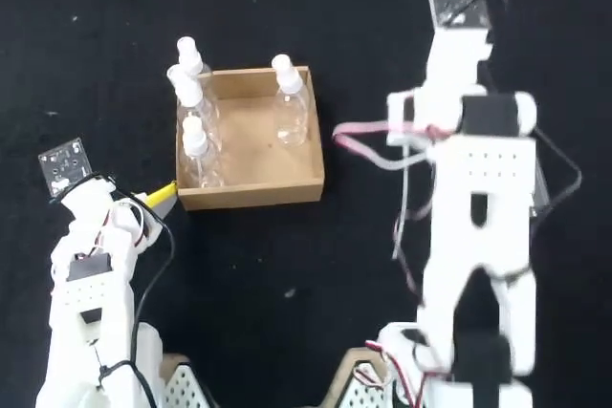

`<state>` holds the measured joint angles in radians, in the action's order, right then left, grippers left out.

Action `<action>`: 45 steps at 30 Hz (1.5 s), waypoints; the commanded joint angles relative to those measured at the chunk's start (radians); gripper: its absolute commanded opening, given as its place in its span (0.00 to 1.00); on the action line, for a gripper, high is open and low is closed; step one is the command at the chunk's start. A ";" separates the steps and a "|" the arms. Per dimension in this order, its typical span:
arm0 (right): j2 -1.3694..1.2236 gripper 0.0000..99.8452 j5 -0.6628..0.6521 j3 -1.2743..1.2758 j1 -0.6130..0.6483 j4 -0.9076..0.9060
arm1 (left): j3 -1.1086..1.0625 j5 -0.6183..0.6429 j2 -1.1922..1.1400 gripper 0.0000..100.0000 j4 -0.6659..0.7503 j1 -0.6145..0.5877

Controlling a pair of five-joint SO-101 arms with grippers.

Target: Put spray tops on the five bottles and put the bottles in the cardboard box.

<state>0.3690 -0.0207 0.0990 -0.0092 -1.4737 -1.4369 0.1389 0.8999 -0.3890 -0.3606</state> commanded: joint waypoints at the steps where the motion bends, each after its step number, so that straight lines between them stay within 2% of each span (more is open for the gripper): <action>1: 0.183 0.01 -0.051 0.084 0.133 0.026 | 0.016 -0.006 0.025 0.29 0.008 -0.013; 10: 0.395 0.01 -0.081 0.338 0.608 0.115 | 0.093 -0.002 0.025 0.29 0.009 -0.248; 16: 0.404 0.01 -0.083 0.538 0.859 0.331 | 0.125 -0.005 0.025 0.29 0.009 -0.364; 24: 0.380 0.01 -0.083 0.674 1.008 0.700 | 0.113 -0.005 0.014 0.29 0.006 -0.611; 30: 0.127 0.01 -0.075 0.542 1.062 0.802 | 0.143 -0.006 0.023 0.29 -0.112 -0.634; 34: -0.039 0.02 -0.075 0.415 1.066 0.807 | 0.153 -0.006 0.023 0.29 -0.129 -0.642; 36: -0.111 0.06 -0.075 0.364 1.066 0.807 | 0.147 -0.006 0.023 0.29 -0.130 -0.642; 42: -0.214 0.32 -0.083 0.245 1.092 0.766 | 0.142 -0.005 0.018 0.29 -0.132 -0.634; 45: -0.160 0.33 -0.083 0.176 1.092 0.658 | 0.142 -0.005 0.020 0.29 -0.132 -0.634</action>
<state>0.1481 -0.0974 0.3844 1.0725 -0.7373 -1.3510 0.1389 0.9014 -0.5163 -0.9927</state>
